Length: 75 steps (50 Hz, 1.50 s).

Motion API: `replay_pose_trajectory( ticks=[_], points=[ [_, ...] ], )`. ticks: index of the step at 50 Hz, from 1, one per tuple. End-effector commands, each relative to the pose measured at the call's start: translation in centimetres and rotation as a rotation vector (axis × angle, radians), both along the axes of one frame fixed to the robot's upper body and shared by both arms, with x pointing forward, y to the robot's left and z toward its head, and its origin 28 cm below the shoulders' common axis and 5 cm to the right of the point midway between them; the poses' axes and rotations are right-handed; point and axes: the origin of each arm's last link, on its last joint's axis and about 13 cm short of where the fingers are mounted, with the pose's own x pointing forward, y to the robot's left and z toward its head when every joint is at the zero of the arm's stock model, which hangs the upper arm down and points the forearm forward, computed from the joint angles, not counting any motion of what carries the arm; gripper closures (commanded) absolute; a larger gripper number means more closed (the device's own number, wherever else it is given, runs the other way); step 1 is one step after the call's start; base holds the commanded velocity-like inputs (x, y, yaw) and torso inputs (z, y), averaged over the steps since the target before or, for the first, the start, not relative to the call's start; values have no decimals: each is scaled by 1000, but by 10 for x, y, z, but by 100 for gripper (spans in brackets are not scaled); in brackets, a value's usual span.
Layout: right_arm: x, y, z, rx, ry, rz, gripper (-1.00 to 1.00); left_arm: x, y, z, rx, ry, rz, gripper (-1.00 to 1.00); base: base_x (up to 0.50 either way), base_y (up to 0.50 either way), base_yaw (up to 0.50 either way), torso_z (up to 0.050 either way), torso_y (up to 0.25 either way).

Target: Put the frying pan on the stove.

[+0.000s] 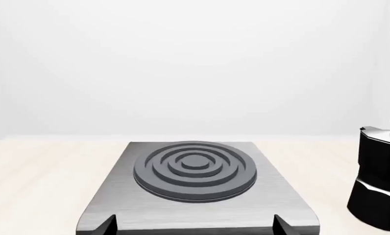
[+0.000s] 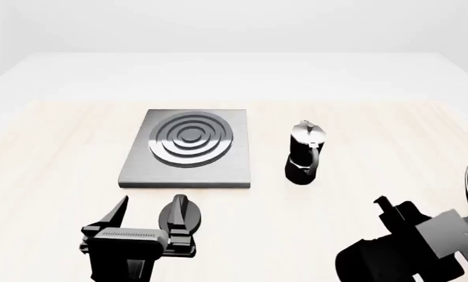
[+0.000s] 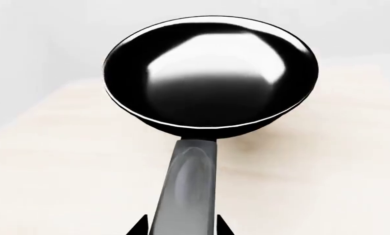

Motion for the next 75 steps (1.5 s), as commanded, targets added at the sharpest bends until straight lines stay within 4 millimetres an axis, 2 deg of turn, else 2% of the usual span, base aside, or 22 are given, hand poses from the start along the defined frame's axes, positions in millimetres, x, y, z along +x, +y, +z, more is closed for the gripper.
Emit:
replay_pose_trajectory(
  ticks=[1, 23, 43, 58, 67, 75],
  points=[
    [-4, 4, 13, -60, -54, 46, 100, 0, -1, -1, 3, 1, 0, -100, 0, 0, 0, 0, 0],
    [-11, 16, 34, -128, -111, 202, 100, -1, -2, 6, 20, -7, 1, -100, 0, 0, 0, 0, 1],
    [-18, 25, 42, -214, -135, 353, 100, -2, -3, 6, 20, -7, -1, -100, 0, 0, 0, 1, 2],
    [-8, 30, 41, -230, -146, 498, 100, -2, -3, 6, 23, -7, 2, -100, 0, 0, 0, 0, 2],
    [4, 29, 38, -245, -131, 578, 100, -2, -3, 6, 25, -6, 1, -100, 0, 0, 0, 1, 1],
    [8, 31, 44, -273, -117, 646, 100, -2, -4, 9, 30, -9, -2, -100, 0, 0, 0, 0, 3]
  ],
)
